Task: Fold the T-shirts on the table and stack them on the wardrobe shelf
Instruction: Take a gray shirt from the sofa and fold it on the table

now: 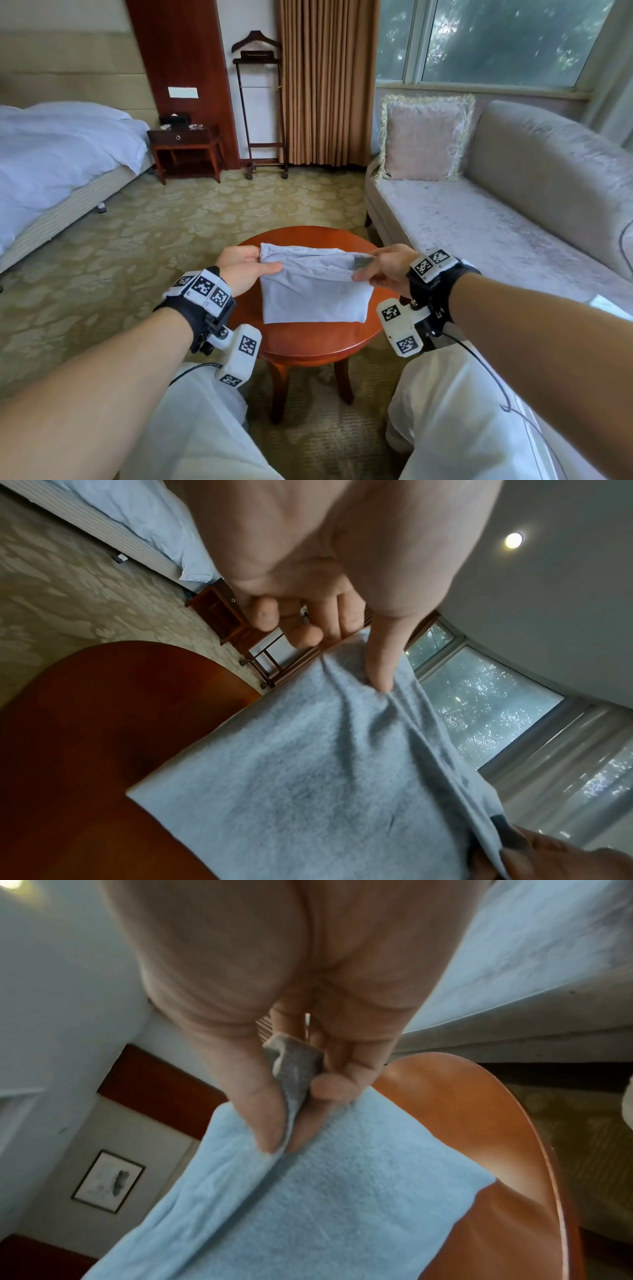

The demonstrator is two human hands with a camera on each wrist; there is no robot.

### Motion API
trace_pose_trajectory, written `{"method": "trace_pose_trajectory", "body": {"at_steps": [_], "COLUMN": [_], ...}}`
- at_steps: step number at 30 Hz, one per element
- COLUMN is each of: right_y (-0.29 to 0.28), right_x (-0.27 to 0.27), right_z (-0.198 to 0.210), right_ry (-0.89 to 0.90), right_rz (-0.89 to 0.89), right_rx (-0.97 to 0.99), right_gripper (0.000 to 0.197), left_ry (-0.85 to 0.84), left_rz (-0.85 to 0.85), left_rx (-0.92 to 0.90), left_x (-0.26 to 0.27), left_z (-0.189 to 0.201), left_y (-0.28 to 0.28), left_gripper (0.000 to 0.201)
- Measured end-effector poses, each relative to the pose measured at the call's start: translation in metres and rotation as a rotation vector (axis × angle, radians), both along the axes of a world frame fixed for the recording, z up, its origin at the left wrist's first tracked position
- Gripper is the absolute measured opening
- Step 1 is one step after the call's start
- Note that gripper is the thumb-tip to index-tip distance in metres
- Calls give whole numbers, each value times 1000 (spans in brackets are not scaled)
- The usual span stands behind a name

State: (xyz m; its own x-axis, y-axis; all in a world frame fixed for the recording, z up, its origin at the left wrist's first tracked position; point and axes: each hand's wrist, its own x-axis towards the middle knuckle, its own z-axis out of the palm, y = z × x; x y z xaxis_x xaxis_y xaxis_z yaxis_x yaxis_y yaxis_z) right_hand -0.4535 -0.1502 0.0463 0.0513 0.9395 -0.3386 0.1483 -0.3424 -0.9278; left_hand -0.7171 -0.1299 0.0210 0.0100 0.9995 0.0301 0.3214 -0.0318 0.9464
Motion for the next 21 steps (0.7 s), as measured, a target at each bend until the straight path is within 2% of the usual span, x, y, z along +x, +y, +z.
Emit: {"method": "trace_pose_trajectory", "body": {"at_steps": [3, 5, 7, 9, 11, 14, 17, 21], "right_y": [22, 38, 58, 81, 101, 130, 160, 190], "right_x": [-3, -5, -6, -7, -8, -9, -6, -1], "right_z": [0, 0, -3, -5, -6, -10, -20, -31], "right_ry": [-106, -53, -28, -169, -350, -464, -545, -657], "right_rz": [27, 40, 71, 118, 140, 100, 49, 106], "right_rx": [8, 4, -18, -35, -48, -36, -7, -80], "right_gripper": [29, 37, 54, 65, 55, 29, 41, 47], "left_ry": [13, 22, 36, 64, 98, 156, 185, 279], "left_rz": [16, 47, 59, 54, 46, 46, 18, -69], "left_rx": [9, 21, 21, 4, -16, -46, -60, -74], "left_x": [-1, -3, -5, -8, -10, -10, -8, -10], "left_z": [-6, -13, -19, -24, -30, -36, -40, -49], "left_y": [25, 44, 64, 82, 103, 131, 154, 186], "left_gripper": [13, 25, 38, 45, 47, 42, 39, 51]}}
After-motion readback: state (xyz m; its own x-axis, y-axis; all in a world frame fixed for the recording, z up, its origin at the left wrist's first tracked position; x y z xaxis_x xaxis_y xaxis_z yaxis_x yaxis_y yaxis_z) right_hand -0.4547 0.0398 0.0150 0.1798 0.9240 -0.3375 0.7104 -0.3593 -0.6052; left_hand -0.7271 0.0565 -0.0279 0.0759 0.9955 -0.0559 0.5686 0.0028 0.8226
